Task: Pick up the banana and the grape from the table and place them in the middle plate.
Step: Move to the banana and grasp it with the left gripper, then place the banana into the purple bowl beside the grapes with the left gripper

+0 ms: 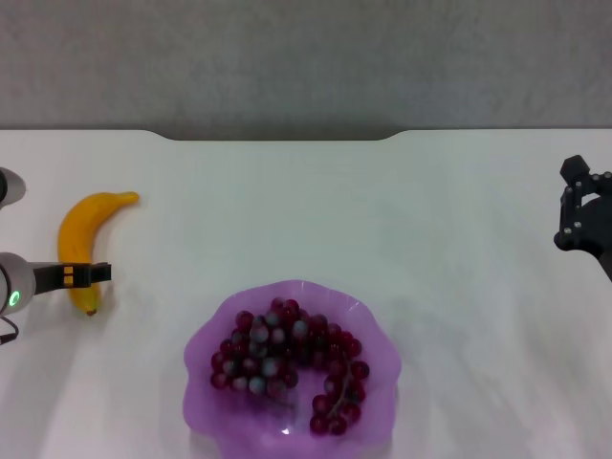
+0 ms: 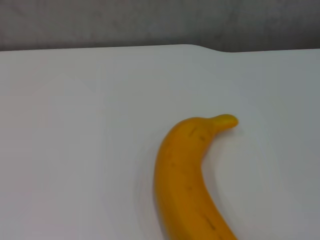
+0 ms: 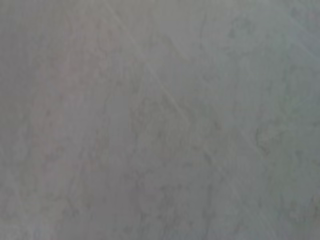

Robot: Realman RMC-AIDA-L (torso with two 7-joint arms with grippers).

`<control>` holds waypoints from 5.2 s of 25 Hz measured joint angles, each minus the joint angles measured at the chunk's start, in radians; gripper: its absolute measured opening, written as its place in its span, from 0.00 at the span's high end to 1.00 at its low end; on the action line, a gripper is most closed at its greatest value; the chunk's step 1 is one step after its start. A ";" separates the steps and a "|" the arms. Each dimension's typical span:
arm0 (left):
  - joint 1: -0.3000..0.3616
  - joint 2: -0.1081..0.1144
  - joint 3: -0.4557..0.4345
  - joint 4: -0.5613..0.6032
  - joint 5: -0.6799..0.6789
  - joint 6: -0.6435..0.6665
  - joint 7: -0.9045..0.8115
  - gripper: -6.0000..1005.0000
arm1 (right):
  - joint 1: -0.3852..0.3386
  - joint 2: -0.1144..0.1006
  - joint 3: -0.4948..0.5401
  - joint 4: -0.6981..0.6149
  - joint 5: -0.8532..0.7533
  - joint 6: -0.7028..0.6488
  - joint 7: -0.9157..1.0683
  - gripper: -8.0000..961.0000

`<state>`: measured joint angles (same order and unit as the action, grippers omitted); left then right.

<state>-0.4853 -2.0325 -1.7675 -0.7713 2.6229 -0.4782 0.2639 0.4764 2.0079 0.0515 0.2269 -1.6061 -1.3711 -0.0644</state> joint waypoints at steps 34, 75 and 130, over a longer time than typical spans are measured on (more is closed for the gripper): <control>-0.063 0.001 0.007 0.118 0.000 0.056 0.005 0.14 | 0.001 0.000 -0.027 0.008 -0.023 -0.033 0.000 0.99; -0.052 0.004 -0.003 0.012 0.000 0.053 0.009 0.49 | 0.002 -0.001 -0.035 0.003 -0.025 -0.032 0.000 0.99; 0.270 0.000 0.378 -0.849 -0.258 -0.635 0.402 0.36 | -0.005 -0.003 -0.018 -0.035 -0.015 0.045 0.014 0.99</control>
<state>-0.2155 -2.0328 -1.3891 -1.6206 2.3651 -1.1129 0.6654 0.4716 2.0049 0.0330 0.1917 -1.6213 -1.3260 -0.0505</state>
